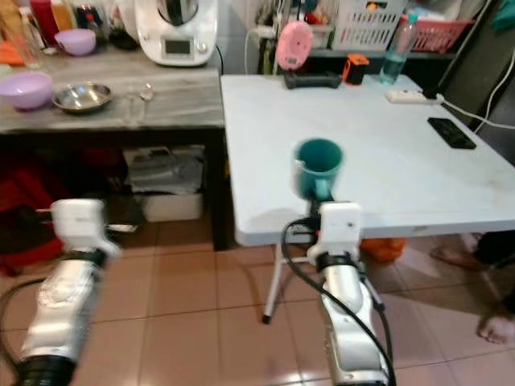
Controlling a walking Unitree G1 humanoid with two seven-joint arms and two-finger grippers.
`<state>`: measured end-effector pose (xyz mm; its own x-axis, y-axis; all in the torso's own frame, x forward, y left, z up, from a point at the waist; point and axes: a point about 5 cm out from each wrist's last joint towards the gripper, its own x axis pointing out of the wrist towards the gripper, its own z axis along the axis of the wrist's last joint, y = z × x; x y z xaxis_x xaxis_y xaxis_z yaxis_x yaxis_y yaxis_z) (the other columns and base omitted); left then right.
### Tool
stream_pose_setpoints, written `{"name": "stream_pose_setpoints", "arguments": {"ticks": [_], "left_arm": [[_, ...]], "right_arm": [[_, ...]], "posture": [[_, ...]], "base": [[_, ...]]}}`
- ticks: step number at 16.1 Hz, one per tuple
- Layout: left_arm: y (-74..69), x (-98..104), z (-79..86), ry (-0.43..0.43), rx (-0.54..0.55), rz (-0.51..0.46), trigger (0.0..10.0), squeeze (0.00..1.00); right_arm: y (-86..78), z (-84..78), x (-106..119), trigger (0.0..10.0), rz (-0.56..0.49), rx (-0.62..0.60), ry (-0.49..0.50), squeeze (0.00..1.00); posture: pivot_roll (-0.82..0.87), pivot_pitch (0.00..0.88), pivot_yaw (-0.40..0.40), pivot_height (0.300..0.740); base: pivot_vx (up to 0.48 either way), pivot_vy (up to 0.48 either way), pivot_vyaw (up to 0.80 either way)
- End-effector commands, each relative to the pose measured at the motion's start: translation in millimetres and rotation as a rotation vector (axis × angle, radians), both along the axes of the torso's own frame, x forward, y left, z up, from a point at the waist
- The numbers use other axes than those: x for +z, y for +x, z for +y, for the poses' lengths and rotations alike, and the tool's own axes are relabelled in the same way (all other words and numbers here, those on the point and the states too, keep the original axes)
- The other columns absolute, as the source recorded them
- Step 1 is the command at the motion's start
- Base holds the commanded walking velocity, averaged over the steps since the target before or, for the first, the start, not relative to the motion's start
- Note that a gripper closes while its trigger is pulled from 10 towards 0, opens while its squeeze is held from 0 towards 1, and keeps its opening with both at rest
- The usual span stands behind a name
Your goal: Setting the table
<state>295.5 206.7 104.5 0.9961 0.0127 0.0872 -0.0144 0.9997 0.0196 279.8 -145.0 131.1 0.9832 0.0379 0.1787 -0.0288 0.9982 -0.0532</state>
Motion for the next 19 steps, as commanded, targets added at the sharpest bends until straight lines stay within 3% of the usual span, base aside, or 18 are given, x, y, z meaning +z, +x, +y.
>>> {"name": "stream_pose_setpoints", "arguments": {"ticks": [1,19], "left_arm": [[-1.2,-2.7,-6.7,0.015,-0.005,0.004,10.0,0.00],[-0.4,-3.4,-2.0,0.032,0.044,0.004,10.0,0.00]], "right_arm": [[-2.1,-14.1,4.7,10.0,-0.017,-0.038,-0.016,0.00],[0.2,-6.1,4.9,10.0,-0.018,-0.015,-0.011,0.00]], "posture": [[0.02,0.000,-0.037,0.740],[0.03,0.000,-0.033,0.740]], "base": [[0.000,0.390,0.00],[0.000,0.411,0.00]]}}
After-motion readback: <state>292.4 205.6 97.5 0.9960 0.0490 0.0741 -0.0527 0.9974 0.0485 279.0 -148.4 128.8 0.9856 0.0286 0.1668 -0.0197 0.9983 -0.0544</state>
